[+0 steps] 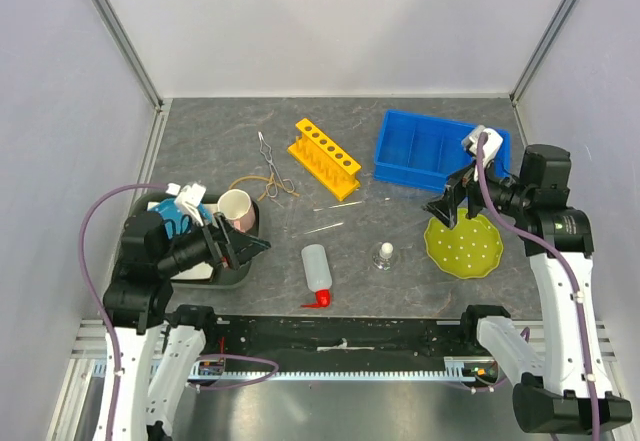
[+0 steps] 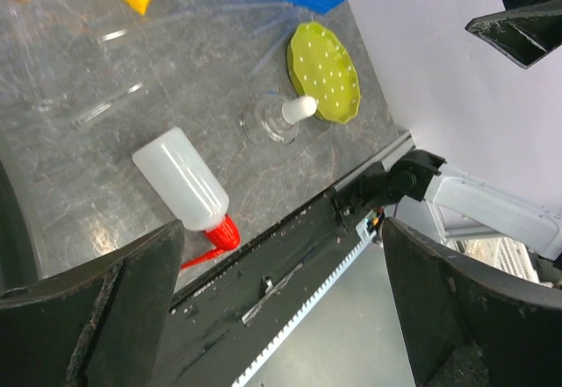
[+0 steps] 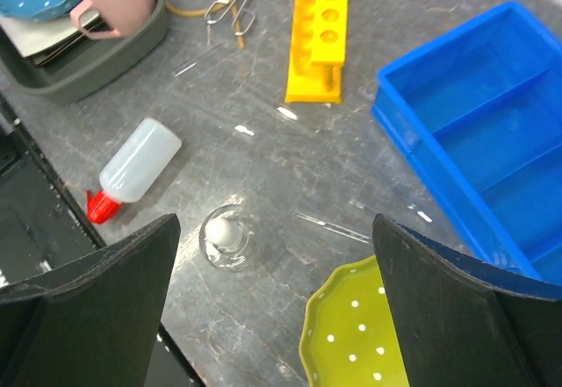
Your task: Organize the chemistry lab equipment
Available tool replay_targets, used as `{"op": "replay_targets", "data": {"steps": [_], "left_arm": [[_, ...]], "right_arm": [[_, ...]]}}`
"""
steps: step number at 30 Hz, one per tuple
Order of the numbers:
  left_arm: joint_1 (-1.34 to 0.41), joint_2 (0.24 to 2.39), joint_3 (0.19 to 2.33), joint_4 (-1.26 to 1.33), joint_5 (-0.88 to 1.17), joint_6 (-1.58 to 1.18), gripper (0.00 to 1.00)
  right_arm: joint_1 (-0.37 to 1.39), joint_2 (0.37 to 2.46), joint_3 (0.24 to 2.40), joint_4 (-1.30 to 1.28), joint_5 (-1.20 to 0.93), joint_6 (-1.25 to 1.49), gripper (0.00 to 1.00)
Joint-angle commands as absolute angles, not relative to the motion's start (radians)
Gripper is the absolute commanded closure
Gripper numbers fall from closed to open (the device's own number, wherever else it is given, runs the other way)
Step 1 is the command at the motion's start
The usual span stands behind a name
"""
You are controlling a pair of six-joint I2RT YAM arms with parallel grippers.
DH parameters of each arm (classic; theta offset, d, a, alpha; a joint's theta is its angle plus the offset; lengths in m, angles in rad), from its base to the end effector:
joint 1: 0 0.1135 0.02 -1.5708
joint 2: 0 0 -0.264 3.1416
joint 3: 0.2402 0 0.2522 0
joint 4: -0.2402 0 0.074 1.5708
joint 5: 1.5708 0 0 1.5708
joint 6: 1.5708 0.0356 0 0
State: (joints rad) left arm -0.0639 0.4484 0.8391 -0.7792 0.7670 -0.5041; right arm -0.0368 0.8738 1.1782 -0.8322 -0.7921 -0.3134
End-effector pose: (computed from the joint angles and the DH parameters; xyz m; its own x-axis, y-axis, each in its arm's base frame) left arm 0.0762 -0.0296 0.3390 -0.6628 -0.3061 -0.6834 0.4189 0.6049 -0.6772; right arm 0.1526 0.0197 0.3967 -0.2973 -0.2057 -0.9324 -0.7152 0.6949 0.0747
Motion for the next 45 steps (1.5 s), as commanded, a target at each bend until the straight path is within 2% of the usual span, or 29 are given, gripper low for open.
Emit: {"op": "replay_targets", "data": {"steps": [1,5,9,12,15,17,21,26,35,37,38,40,41,45], "left_arm": [[-0.119,0.492,0.805,-0.775,0.786,-0.472,0.00],[-0.300,0.555,0.801,-0.776,0.628,-0.509,0.00],[-0.678,0.678,0.810,-0.759,0.273,-0.601,0.00],[-0.880,0.834,0.844,-0.756,0.024,-0.689,0.00],[-0.965,1.047,0.905,-0.764,-0.107,-0.784,0.01],[-0.989,1.188,0.948,-0.765,-0.138,-0.840,0.02],[-1.020,1.328,0.988,-0.733,-0.195,-0.887,0.03],[-1.020,1.388,0.982,-0.631,-0.224,-0.907,0.07],[-1.019,1.522,0.980,-0.617,-0.291,-0.962,0.15],[-1.019,1.543,0.976,-0.609,-0.290,-0.972,0.21],[-1.019,1.557,0.970,-0.606,-0.288,-0.976,0.31],[-1.019,1.566,0.965,-0.604,-0.290,-0.988,0.44],[-1.019,1.565,0.963,-0.604,-0.291,-0.988,0.54],[-1.019,1.528,0.954,-0.604,-0.291,-0.996,0.75]], "right_arm": [[-0.037,0.884,1.117,-0.783,-0.885,-0.359,0.02],[-0.037,0.913,1.101,-0.755,-0.891,-0.351,0.02],[-0.031,0.940,1.089,-0.733,-0.887,-0.345,0.02],[-0.025,0.948,1.068,-0.713,-0.862,-0.351,0.02],[-0.014,0.953,1.040,-0.700,-0.835,-0.363,0.02],[-0.011,0.948,1.023,-0.689,-0.821,-0.365,0.02],[-0.009,0.911,0.964,-0.673,-0.804,-0.367,0.02],[-0.009,0.893,0.910,-0.623,-0.818,-0.347,0.02],[-0.009,0.891,0.885,-0.580,-0.848,-0.327,0.02],[-0.009,0.876,0.877,-0.578,-0.850,-0.330,0.02],[-0.009,0.873,0.868,-0.577,-0.851,-0.330,0.02],[-0.009,0.859,0.858,-0.575,-0.854,-0.334,0.02],[-0.009,0.856,0.850,-0.575,-0.856,-0.336,0.02],[-0.008,0.844,0.835,-0.578,-0.874,-0.345,0.02]]}}
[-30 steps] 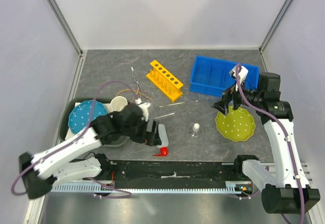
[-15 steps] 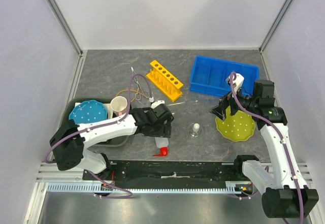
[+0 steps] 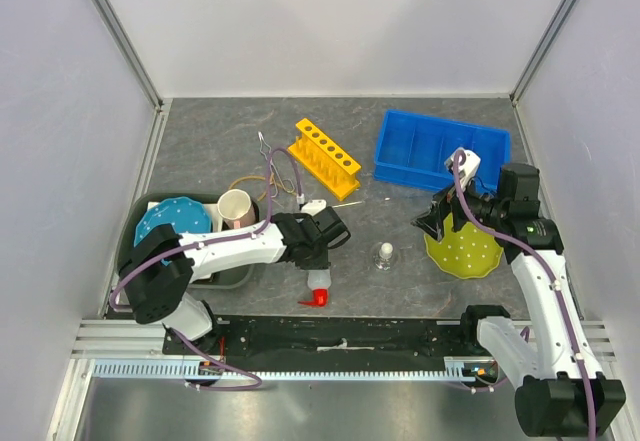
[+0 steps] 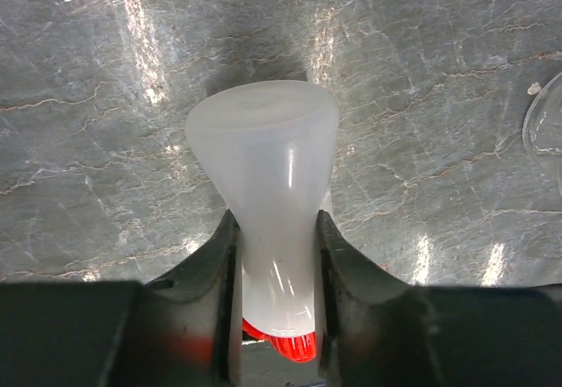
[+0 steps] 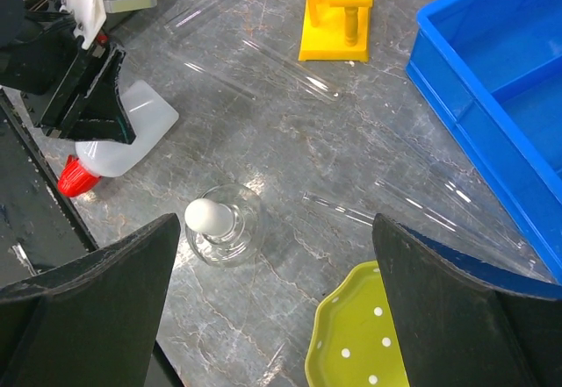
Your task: Organize the chemistry lab equipment
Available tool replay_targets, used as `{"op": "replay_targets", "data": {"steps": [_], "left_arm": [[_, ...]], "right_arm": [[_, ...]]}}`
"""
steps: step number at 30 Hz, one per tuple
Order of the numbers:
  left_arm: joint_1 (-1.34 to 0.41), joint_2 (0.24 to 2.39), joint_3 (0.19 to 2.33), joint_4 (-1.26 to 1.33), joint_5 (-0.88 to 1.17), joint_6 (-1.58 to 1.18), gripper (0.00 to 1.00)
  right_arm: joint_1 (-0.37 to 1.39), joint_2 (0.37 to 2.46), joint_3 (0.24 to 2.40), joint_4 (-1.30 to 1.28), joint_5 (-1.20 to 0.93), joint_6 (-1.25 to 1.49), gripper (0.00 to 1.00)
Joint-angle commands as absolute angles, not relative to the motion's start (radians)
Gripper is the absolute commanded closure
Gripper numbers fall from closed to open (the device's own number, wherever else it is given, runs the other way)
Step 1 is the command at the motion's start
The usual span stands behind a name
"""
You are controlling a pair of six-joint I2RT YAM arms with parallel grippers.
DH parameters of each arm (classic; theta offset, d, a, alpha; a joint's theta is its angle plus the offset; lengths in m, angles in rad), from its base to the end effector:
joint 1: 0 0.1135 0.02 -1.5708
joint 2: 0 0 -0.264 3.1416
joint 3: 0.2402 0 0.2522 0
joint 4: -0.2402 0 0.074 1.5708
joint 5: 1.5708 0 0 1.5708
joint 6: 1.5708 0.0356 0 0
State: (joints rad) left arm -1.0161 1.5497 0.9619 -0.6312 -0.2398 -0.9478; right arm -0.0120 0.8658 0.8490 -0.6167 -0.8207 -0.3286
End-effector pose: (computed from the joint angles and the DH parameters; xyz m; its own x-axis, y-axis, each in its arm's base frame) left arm 0.1594 -0.2412 0.1896 -0.9241 -0.0064 -0.3821 0.0551 0.9872 -0.1498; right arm 0.1744 0.0240 0.3123 -0.3726 -0.2155 -0.9026 -0.7413 0.6542 0.1498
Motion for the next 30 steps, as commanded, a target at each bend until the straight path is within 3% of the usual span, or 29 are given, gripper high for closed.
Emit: {"op": "replay_targets", "data": {"steps": [1,4,10,13,22,26,30], "left_arm": [[-1.019,1.513,0.953,-0.604,-0.290,-0.993,0.76],[-1.023,1.409,0.927,-0.568,-0.275,-0.963,0.80],[-1.025,1.088,0.784,-0.235,-0.157,-0.881,0.81],[-1.023,1.034,0.761,-0.077,-0.123,-0.862,0.81],[-1.025,1.120,0.836,0.311,-0.092,-0.850,0.81],[-1.023,1.173,0.874,0.357,-0.068,-0.856,0.81],[-1.025,1.183,0.877,0.379,-0.087,-0.864,0.81]], "right_arm": [[-0.008,0.845,0.834,-0.581,-0.887,-0.347,0.02],[-0.006,0.861,0.847,-0.609,-0.913,-0.354,0.02],[0.064,0.934,0.903,-0.667,-1.028,-0.361,0.02],[0.107,0.960,0.931,-0.638,-1.109,-0.284,0.02],[0.224,0.931,0.868,-0.227,-1.057,0.326,0.02],[0.248,0.926,0.789,-0.045,-0.996,0.548,0.02],[0.264,0.942,0.772,-0.008,-0.988,0.603,0.02]]}}
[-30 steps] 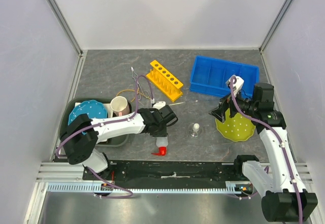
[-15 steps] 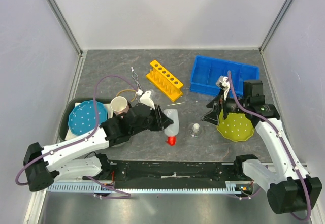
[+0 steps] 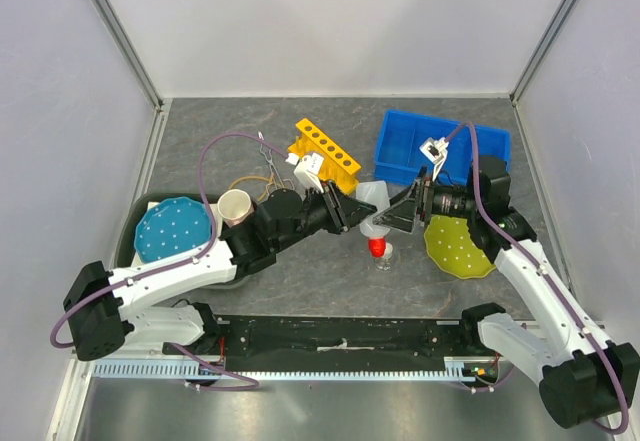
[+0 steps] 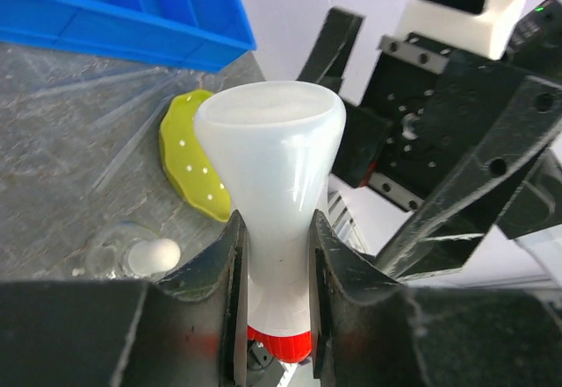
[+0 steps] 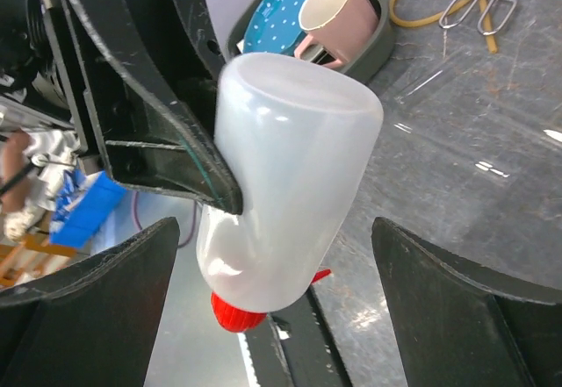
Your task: Organize the chemistry lab equipment
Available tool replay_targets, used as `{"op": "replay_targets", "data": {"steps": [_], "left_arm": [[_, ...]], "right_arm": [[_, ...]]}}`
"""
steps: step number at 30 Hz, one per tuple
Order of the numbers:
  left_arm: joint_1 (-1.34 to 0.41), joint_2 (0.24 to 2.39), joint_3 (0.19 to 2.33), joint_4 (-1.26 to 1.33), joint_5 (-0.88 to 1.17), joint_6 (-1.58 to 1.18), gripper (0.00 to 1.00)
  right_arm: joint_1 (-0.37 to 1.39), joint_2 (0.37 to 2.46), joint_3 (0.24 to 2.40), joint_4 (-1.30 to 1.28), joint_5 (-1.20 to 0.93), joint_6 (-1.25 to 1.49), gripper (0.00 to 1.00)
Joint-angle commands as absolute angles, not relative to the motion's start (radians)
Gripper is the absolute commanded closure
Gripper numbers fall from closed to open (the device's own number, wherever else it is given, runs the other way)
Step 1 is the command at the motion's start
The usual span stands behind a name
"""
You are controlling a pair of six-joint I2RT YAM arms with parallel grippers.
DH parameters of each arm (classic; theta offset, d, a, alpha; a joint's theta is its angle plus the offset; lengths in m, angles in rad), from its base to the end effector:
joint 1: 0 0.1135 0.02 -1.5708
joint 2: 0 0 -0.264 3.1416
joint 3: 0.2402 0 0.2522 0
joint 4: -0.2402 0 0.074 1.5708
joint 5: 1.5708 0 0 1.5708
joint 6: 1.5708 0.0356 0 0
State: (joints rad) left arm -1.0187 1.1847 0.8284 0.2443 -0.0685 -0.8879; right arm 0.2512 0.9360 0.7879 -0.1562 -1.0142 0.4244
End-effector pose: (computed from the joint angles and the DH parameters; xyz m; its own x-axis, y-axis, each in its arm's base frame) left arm 0.1489 -0.2371 0.3166 -0.6683 -0.3908 -0.6330 0.4681 0.4405 -0.7661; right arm 0.1892 0.0798 0.3215 -0.6416 0.0599 -0.7647 -0.7152 0.3135 0.6247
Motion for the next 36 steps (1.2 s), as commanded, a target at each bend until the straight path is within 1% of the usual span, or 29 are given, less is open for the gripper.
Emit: {"op": "replay_targets", "data": {"steps": [1,7,9,11,12,13,15,16,19,20,22,23,26,32,35,36], "left_arm": [[-1.023,1.183,0.874,0.383,-0.097,-0.864,0.81],[-1.023,1.215,0.899,0.422,-0.120,-0.859,0.81],[-1.025,1.241,0.907,0.434,-0.107,-0.859,0.81],[-1.025,1.255,0.910,0.446,-0.104,-0.867,0.79],[-1.023,1.258,0.911,0.446,-0.106,-0.867,0.77],[-1.023,1.259,0.914,0.448,-0.107,-0.865,0.75],[-1.023,1.258,0.916,0.448,-0.115,-0.864,0.67],[-1.023,1.258,0.916,0.448,-0.118,-0.859,0.64],[-1.023,1.250,0.916,0.448,-0.126,-0.853,0.54],[-1.023,1.249,0.916,0.443,-0.127,-0.851,0.45],[-1.025,1.241,0.917,0.442,-0.124,-0.841,0.34],[-1.025,1.236,0.919,0.436,-0.120,-0.832,0.24],[-1.023,1.212,0.933,0.410,-0.123,-0.796,0.14],[-1.022,1.105,0.939,0.256,-0.170,-0.703,0.09],[-1.022,1.002,0.876,0.184,-0.167,-0.654,0.07],[-1.023,0.977,0.835,0.164,-0.163,-0.629,0.06]], "right_arm": [[0.265,0.945,0.770,-0.008,-0.991,0.606,0.02],[0.282,0.943,0.758,-0.009,-0.999,0.614,0.02],[0.285,0.954,0.759,-0.009,-1.008,0.623,0.05],[0.287,0.965,0.770,-0.008,-1.012,0.621,0.13],[0.288,0.972,0.773,-0.008,-1.015,0.620,0.16],[0.288,0.976,0.779,-0.009,-1.020,0.617,0.23],[0.290,0.980,0.779,-0.015,-1.025,0.614,0.28],[0.290,0.980,0.775,-0.015,-1.022,0.612,0.35],[0.290,0.968,0.769,-0.021,-1.019,0.598,0.45],[0.290,0.965,0.769,-0.025,-1.014,0.585,0.47],[0.287,0.954,0.770,-0.037,-1.009,0.569,0.53],[0.284,0.953,0.770,-0.037,-1.008,0.562,0.54],[0.258,0.951,0.770,-0.040,-1.008,0.560,0.58],[0.154,0.945,0.788,-0.049,-1.000,0.520,0.60],[0.071,0.980,0.857,-0.161,-0.941,0.363,0.59],[0.036,0.997,0.888,-0.267,-0.911,0.306,0.59]]}}
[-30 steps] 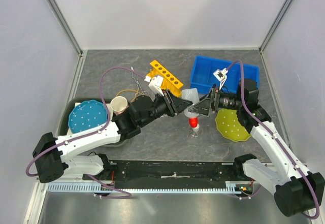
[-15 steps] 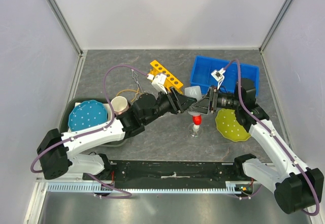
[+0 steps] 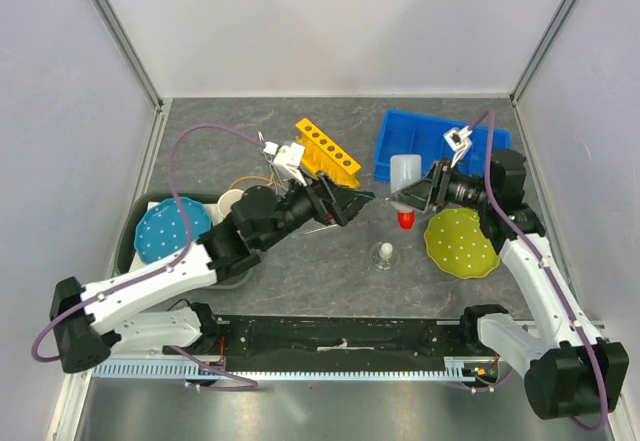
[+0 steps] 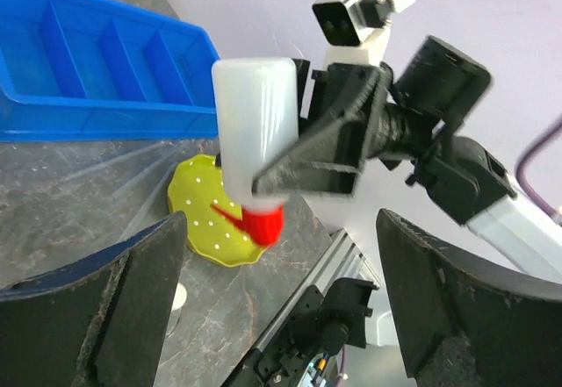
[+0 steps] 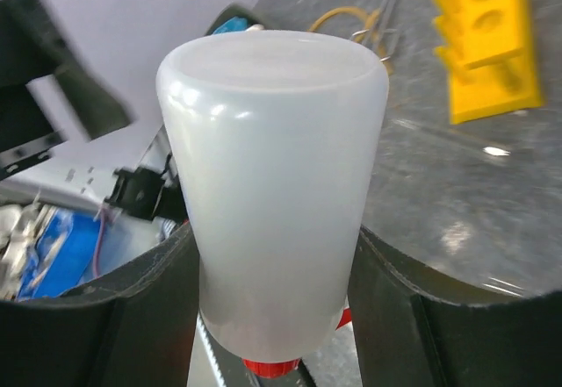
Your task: Organize the chemistry lab equipment
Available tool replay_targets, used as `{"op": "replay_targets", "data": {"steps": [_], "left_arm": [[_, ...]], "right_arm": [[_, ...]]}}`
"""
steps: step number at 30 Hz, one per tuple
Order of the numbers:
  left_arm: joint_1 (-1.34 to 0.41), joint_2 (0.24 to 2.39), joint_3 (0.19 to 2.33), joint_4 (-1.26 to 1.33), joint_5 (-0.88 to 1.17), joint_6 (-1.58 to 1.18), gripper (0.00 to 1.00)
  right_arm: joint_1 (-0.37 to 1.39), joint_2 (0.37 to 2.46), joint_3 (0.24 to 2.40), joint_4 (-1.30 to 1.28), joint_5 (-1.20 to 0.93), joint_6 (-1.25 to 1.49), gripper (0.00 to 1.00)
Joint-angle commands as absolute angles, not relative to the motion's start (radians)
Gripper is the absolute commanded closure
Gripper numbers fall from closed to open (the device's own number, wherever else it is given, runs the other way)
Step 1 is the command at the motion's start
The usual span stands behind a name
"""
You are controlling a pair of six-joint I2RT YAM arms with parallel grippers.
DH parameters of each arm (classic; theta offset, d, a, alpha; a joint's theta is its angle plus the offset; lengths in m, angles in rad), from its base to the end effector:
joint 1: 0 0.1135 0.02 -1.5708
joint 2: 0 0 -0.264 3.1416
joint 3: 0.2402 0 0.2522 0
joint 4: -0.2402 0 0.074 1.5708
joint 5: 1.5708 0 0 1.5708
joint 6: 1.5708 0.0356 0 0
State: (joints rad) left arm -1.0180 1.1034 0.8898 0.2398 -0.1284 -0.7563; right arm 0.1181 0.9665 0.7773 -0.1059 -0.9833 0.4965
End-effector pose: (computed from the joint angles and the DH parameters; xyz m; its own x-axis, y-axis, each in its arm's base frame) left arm 0.1417 -0.2210 0.3588 -0.5231 -0.4483 -0.7248 0.5745 0.4427 -0.6884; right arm 0.2066 0.0543 0.3163 -0.6617 0.1874 -0.7259 -0.6152 0.4178 0.6686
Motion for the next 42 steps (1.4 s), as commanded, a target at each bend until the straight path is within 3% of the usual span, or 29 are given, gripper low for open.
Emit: {"op": "replay_targets", "data": {"steps": [1,4,9,16,29,32,36,42], "left_arm": [[-1.022,0.951,0.816,0.109,-0.158,-0.621,0.07],[-1.022,0.842,0.738,-0.025,-0.166,-0.614,0.07],[-1.023,0.692,0.617,-0.153,-0.170,-0.643,0.06],[-1.022,0.542,0.542,-0.219,-0.196,-0.653,0.06],[-1.022,0.468,0.497,-0.265,-0.183,-0.643,0.05],[-1.022,0.449,0.489,-0.267,-0.187,-0.643,0.05],[-1.023,0.449,0.488,-0.267,-0.183,-0.640,0.03],[-1.023,0.468,0.491,-0.253,-0.163,-0.630,0.03]], "right_arm": [[0.019,1.018,0.961,-0.325,-0.825,0.185,0.59],[-0.037,1.120,1.101,-0.489,-0.618,0.018,0.59],[-0.135,1.247,1.209,-0.544,-0.417,-0.103,0.56],[-0.242,1.479,1.397,-0.647,-0.284,-0.166,0.54],[-0.307,1.773,1.492,-0.643,-0.143,-0.129,0.46],[-0.318,1.815,1.517,-0.647,-0.143,-0.121,0.42],[-0.318,1.833,1.537,-0.664,-0.163,-0.123,0.22],[-0.318,1.796,1.568,-0.684,-0.196,-0.132,0.09]]}}
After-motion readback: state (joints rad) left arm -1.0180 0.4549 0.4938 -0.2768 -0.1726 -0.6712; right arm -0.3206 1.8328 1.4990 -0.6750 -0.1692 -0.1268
